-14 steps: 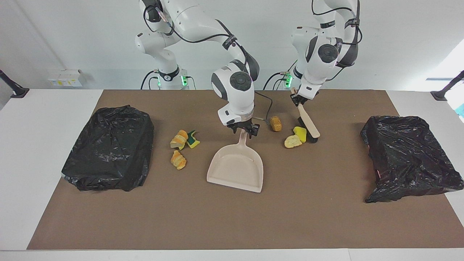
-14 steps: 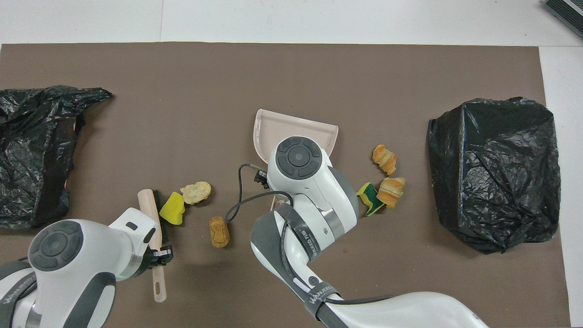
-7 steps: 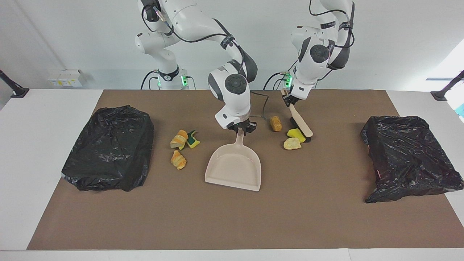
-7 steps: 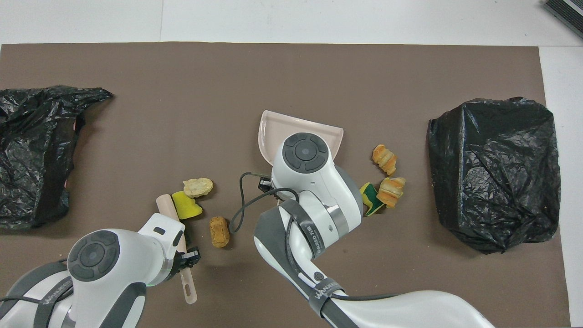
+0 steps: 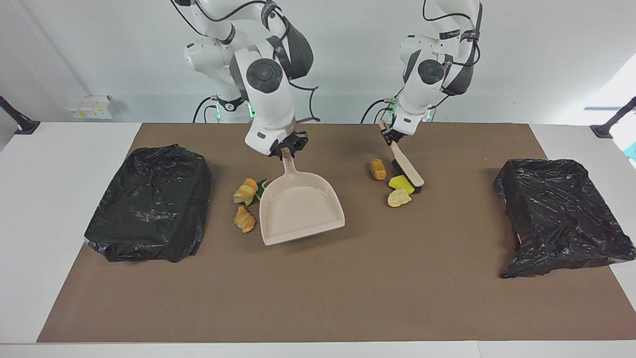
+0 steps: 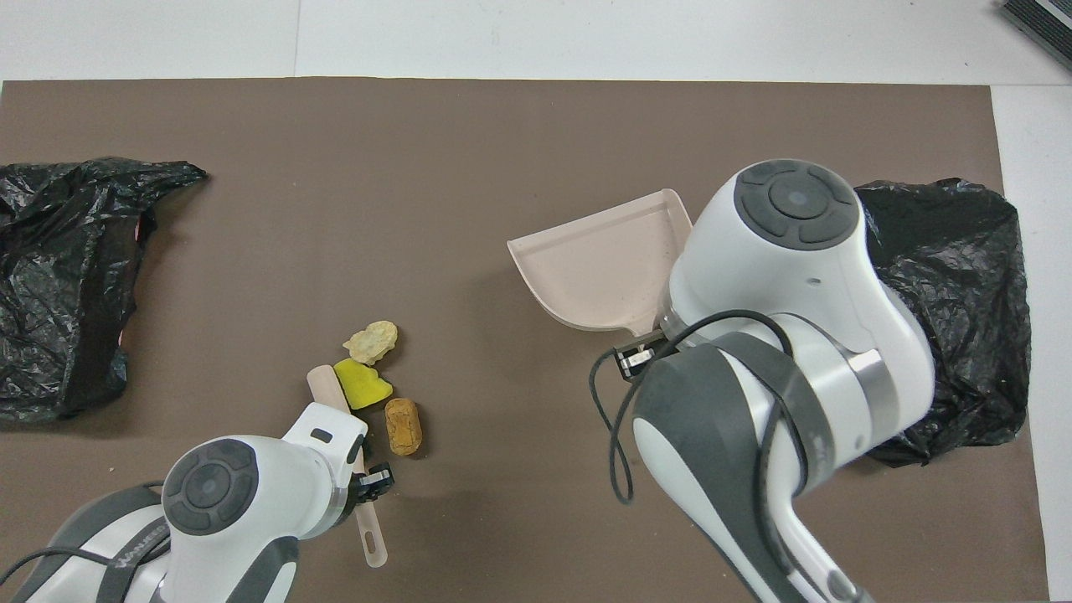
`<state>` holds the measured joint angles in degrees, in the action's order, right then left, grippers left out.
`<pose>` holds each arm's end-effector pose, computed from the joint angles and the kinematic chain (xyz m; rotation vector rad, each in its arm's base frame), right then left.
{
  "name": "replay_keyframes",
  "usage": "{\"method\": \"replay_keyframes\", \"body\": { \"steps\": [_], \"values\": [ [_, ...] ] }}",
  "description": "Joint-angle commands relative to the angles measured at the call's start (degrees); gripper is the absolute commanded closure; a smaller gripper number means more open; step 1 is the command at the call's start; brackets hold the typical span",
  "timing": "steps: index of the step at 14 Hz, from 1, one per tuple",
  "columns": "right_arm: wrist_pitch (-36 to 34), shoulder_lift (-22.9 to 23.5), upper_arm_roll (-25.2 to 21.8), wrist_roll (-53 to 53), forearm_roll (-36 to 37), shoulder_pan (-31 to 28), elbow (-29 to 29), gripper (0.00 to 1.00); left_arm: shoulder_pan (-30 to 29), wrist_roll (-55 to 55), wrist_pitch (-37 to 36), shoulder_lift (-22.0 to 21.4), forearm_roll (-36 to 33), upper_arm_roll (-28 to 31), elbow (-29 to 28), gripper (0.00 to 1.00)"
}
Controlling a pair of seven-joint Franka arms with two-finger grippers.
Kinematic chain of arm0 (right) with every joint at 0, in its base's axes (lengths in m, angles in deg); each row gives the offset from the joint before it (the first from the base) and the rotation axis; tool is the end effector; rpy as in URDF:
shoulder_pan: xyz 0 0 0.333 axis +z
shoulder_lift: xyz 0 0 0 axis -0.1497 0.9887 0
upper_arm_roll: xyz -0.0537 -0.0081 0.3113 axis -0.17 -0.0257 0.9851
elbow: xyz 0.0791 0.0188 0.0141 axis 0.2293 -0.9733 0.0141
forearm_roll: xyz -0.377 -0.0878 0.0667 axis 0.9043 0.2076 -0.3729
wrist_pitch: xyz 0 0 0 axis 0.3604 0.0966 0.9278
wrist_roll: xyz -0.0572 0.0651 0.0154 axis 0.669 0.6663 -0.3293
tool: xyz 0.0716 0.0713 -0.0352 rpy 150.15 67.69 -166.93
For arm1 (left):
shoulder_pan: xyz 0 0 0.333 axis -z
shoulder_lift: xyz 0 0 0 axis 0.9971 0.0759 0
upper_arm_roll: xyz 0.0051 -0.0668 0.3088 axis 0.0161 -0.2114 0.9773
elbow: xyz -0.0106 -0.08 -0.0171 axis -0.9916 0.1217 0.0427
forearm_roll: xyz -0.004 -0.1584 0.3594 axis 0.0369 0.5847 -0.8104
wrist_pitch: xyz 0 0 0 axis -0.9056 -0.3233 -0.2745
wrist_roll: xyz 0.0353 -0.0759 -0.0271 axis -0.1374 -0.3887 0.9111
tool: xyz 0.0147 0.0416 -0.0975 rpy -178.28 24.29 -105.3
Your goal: Sweep and dump trash in bin
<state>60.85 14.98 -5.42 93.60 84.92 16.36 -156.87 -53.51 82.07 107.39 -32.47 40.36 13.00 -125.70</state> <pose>0.5110 0.2408 0.5059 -3.0490 -0.5156 0.3711 0.3318 -0.2055 0.3610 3.0742 0.4878 -0.2921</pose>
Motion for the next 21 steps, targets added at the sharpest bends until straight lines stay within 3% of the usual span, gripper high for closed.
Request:
{"method": "replay_keyframes", "body": {
  "steps": [1, 3, 5, 6, 10, 15, 18, 21],
  "values": [
    [0.3, -9.2, 0.6, -11.4, 3.2, 0.1, -9.6, 1.00, 2.1, 0.5, 0.4, -0.4, 0.5, 0.6, -0.9, 1.00],
    [2.1, -14.5, 0.5, -25.4, 3.5, -0.2, -18.5, 1.00, 2.2, 0.1, 0.8, 0.2, 0.5, 0.6, -0.8, 1.00],
    [9.2, -20.4, 0.6, -32.9, 3.6, -0.8, -28.8, 1.00, 2.1, 1.0, 1.8, 2.2, 0.5, 0.6, -0.2, 1.00],
    [10.9, -20.8, 0.6, -37.3, 4.1, -0.5, -30.4, 1.00, 2.0, 1.3, 3.0, 2.3, 0.5, 0.7, -0.2, 1.00],
    [16.0, -17.0, 0.8, -43.9, 7.6, 3.2, -30.6, 1.00, 1.3, 2.0, 4.0, 3.4, 0.6, 0.7, 0.3, 1.00],
    [21.3, -10.5, 0.9, -39.3, 7.6, 8.1, -29.8, 1.00, 2.0, -1.1, 5.6, 8.1, 0.5, 0.6, 4.1, 1.00],
    [21.9, -8.5, 0.9, -38.6, 7.7, 9.2, -29.4, 1.00, 2.1, -4.3, 5.3, 8.6, 0.5, 0.6, 4.9, 1.00],
    [27.4, -4.5, 1.1, -36.5, 8.0, 12.1, -29.3, 1.00, 2.7, -5.6, 4.4, 8.8, 0.5, 0.5, 5.1, 1.00]
  ]
}}
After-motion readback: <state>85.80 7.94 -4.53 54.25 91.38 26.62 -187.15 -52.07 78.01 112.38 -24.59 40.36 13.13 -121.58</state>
